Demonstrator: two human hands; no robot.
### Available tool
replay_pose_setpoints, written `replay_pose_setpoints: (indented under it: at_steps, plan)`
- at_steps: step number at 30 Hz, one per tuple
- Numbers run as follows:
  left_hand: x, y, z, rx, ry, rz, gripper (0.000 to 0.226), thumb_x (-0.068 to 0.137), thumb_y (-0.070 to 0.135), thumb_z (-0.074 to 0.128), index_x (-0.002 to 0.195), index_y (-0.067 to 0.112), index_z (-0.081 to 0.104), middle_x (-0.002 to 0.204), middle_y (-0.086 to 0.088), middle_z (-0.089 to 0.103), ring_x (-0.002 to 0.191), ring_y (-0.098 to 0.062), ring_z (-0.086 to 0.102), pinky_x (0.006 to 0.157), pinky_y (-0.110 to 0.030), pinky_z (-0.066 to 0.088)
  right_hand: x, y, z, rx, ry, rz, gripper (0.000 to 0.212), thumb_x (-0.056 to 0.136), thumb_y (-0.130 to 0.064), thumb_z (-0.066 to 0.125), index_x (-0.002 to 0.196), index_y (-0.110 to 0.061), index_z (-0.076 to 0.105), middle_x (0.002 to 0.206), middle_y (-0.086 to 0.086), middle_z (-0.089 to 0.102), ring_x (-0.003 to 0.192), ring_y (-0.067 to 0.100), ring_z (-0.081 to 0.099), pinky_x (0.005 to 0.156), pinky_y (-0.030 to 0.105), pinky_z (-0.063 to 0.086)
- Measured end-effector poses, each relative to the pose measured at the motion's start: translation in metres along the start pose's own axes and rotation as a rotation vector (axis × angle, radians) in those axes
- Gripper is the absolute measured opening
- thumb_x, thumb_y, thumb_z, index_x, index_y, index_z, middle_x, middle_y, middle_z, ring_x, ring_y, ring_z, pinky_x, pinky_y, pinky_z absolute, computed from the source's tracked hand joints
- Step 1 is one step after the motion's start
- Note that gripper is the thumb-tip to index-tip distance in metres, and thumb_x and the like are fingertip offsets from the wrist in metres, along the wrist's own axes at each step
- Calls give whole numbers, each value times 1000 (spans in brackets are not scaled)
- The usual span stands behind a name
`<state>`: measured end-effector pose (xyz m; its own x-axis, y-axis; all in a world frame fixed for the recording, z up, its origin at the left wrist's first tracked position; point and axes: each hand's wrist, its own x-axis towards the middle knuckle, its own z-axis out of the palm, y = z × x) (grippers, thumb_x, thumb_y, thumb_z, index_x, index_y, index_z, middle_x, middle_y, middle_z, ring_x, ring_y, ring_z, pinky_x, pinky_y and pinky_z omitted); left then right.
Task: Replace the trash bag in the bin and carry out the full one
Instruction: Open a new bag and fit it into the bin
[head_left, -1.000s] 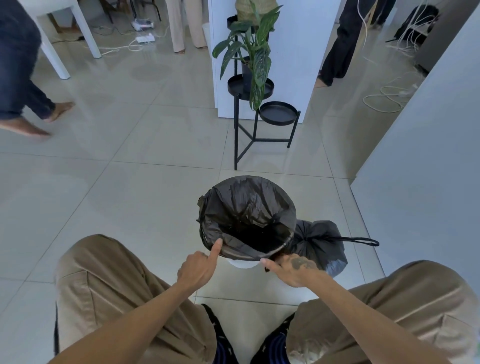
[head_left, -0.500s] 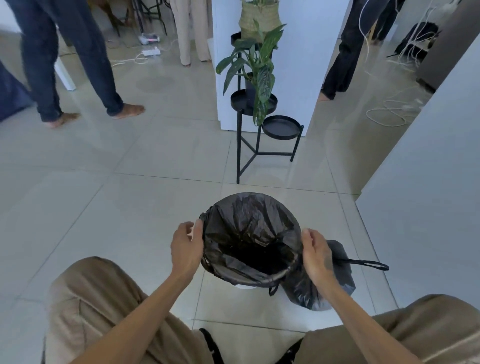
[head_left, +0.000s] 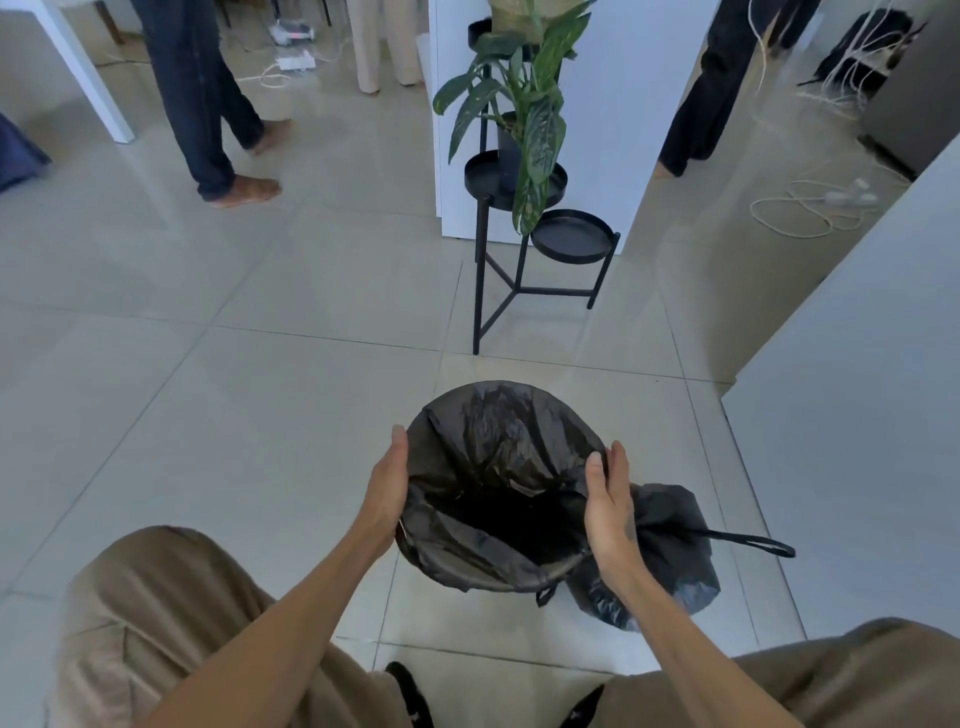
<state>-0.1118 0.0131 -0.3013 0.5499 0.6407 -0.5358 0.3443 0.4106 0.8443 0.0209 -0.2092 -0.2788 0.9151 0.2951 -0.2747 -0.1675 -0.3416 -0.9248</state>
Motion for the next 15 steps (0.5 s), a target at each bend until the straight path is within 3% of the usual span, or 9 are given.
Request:
replay_pose_setpoints:
  at_steps: [1,4,7,9,11,13,15]
  plan:
    - [3,-1,0,-81,-2,-56,87,79,91,25,121,30,70,109,-4,78,95,-24,75,82,-37,61,1,1,0,22,4,18,65,103,-53,35,160,-30,14,166,-6,23,151,18,24,122,37,20]
    - [6,-9,-5,-265,-43,-167,106,67,98,26,131,24,65,124,-13,71,115,-35,67,103,-54,50,-1,5,2,92,32,44,64,101,-55,38,158,-33,19,164,-5,27,150,18,27,121,38,24]
    - [6,-19,-7,-130,-54,-162,100,74,93,22,128,21,66,121,-9,72,118,-33,64,104,-48,49,3,11,4,93,53,92,61,101,-55,40,156,-30,29,160,-1,37,145,20,35,120,41,29]
    - [3,-20,-8,44,65,-109,83,91,79,20,117,18,69,115,-7,71,117,-31,62,99,-43,49,7,12,2,22,72,96,58,101,-54,40,152,-26,38,153,3,46,139,23,43,117,43,34]
    - [3,-16,-14,76,334,-63,69,99,62,24,125,14,66,129,-9,65,124,-32,56,108,-48,43,13,10,-4,-82,138,7,56,101,-52,42,147,-20,45,147,4,52,130,24,51,111,37,39]
    - [-4,-13,-19,-75,532,-5,63,98,57,29,134,16,60,135,-5,63,125,-26,55,112,-47,39,24,3,-9,-119,150,-87,56,100,-53,43,146,-20,46,147,2,51,124,18,52,105,29,36]
    - [-16,-18,-9,-284,509,17,60,97,60,35,134,20,60,131,-2,65,118,-19,60,107,-41,43,39,-5,-12,-59,72,-58,60,100,-56,41,150,-23,42,153,-2,46,133,12,46,107,25,31]
